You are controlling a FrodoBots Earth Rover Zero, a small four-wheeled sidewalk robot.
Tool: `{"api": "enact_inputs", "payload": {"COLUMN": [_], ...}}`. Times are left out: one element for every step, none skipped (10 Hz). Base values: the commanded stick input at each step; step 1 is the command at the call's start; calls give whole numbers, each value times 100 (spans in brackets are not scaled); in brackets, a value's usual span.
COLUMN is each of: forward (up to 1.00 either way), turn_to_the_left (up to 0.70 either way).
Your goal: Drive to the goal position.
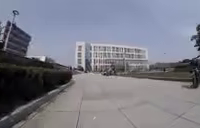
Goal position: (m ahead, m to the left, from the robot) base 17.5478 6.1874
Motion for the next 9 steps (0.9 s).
{"api": "enact_inputs", "payload": {"forward": [85, 85, 85, 85, 85, 85, 85, 85, 85], "turn_to_the_left": [0, 0, 0, 0, 4, 20, 34, 34, 34]}}
